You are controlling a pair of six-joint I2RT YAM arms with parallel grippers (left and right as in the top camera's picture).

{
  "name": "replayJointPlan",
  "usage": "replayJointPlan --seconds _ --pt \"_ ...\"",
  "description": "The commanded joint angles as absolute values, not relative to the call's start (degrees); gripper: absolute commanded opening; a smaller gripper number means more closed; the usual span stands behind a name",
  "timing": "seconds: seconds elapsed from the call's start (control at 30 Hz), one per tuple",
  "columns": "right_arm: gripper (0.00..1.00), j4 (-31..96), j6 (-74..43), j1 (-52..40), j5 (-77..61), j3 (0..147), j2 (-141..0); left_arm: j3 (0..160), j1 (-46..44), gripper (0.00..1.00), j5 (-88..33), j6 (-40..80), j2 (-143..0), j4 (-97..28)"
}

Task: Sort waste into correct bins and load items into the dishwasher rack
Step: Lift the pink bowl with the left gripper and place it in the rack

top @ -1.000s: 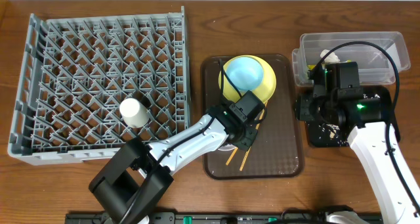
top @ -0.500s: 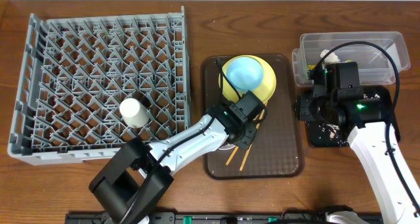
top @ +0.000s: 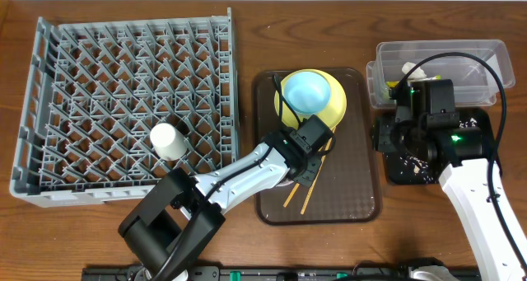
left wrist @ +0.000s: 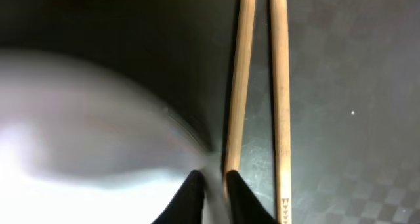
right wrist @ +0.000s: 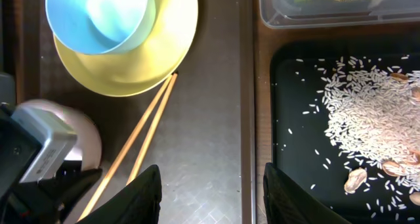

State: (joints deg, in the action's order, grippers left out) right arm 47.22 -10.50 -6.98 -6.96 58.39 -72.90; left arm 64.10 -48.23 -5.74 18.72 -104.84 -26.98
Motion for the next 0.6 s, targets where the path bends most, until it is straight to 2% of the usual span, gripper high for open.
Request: replayJointPlan --seconds 0.0,0.27,0.57 --pt "0.48 47.4 -11.3 -5.5 -6.2 59.1 -72.1 64.1 -48.4 0.08 -5.0 19.2 -105.1 -27.1" --pt "0.49 47.3 -11.3 -5.5 -6.2 59.1 -72.1 65.6 -48.4 0.06 -5.4 19.2 -99.4 -28.9" --pt "0.49 47.3 -11.3 -5.5 -6.2 59.1 -72.1 65.9 -47.0 0.06 -5.5 16.3 -83.7 -29.7"
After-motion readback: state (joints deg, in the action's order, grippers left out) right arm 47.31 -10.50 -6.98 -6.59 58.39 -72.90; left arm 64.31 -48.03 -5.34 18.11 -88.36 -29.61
